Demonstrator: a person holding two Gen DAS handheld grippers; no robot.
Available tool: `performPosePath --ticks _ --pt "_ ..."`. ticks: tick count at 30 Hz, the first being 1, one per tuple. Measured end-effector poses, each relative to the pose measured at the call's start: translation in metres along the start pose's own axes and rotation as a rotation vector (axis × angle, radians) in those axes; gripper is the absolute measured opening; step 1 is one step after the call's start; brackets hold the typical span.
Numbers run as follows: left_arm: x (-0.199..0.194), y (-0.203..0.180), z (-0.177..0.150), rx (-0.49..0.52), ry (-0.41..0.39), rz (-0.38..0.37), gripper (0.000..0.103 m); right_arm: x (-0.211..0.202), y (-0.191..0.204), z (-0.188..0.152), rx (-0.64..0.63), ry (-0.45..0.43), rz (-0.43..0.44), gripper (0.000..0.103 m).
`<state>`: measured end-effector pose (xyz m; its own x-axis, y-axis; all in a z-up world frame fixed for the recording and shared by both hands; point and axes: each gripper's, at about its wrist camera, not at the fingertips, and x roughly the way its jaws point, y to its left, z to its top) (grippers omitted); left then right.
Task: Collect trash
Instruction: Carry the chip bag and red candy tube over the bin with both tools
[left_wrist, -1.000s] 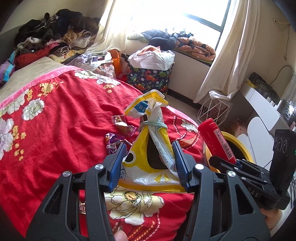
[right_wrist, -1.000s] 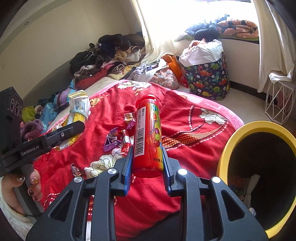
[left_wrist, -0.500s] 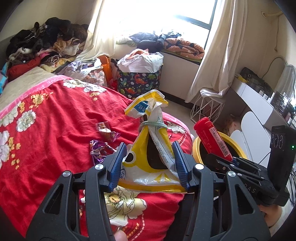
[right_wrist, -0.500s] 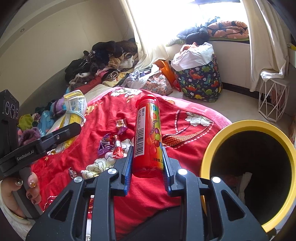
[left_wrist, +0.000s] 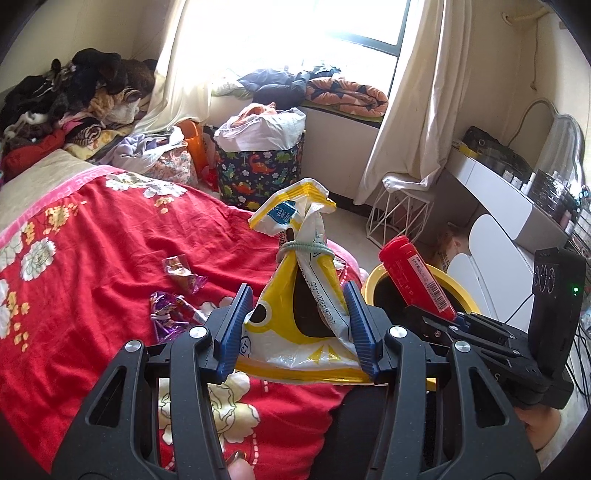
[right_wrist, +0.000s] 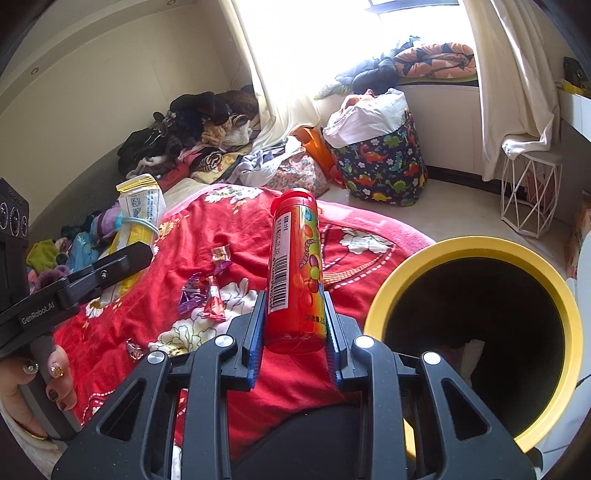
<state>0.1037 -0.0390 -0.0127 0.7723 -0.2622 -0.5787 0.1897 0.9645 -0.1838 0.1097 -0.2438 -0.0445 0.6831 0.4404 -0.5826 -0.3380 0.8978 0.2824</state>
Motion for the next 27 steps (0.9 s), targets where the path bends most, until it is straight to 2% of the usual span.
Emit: performPosePath --ticks 27 --pt "0.023 -0.057 -0.006 0.100 0.036 -0.084 0.043 -0.024 -0.063 -0.006 0.130 -0.045 -0.090 0.026"
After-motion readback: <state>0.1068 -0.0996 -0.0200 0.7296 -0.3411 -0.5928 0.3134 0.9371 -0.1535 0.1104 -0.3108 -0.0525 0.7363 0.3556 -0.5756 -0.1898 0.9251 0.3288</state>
